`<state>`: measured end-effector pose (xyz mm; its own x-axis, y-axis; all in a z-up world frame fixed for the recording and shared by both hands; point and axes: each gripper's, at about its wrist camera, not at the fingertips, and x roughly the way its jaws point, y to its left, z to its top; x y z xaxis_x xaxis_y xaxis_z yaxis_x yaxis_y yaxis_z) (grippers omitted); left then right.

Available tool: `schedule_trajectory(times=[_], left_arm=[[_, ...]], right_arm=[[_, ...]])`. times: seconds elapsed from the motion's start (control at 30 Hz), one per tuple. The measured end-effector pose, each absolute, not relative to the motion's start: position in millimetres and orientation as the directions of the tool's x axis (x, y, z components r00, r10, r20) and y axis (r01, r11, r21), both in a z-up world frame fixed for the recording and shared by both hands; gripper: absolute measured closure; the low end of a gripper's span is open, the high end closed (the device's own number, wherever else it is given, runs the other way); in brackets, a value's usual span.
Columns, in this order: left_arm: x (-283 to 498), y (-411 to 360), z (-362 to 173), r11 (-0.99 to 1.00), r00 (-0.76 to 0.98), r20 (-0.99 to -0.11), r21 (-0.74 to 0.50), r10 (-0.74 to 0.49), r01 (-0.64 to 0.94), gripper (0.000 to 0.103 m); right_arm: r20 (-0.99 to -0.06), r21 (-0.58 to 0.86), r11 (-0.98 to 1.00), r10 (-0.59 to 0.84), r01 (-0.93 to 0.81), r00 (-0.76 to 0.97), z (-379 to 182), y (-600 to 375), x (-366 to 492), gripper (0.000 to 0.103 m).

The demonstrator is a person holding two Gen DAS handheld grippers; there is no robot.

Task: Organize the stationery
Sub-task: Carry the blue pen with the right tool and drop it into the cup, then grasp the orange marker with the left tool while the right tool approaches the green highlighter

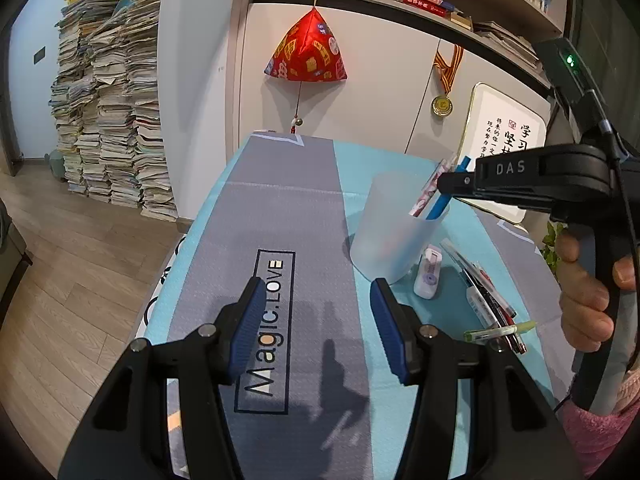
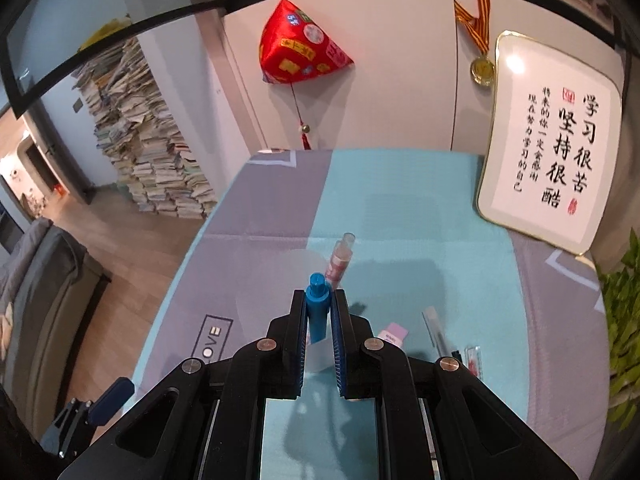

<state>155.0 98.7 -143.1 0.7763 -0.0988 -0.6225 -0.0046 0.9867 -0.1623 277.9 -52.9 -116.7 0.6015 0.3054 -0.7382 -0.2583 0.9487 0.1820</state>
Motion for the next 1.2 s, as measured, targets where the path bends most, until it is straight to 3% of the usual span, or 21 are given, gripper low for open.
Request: schedule_trajectory(times=[0.43, 0.7, 1.2], left_arm=[[153, 85, -144, 0.989, 0.766, -0.634, -0.146, -0.105, 0.015, 0.049], [150, 65, -144, 0.990, 0.754, -0.643, -0.130, -0.132, 0.063, 0.049], [153, -1, -158, 0.983, 0.676, -0.717, -0.076, -0.170, 0.166, 0.049]], right_arm=[[-0.745, 0.222, 0.935, 0.345, -0.276, 0.571, -117, -67, 267, 0.090], [-0.750, 0.166, 0.957, 0.279, -0.237, 0.599, -121, -105, 241, 0.090], [-0.849, 0.191, 0.980, 0.196, -0.060, 0.491, -183, -204, 235, 0.090]])
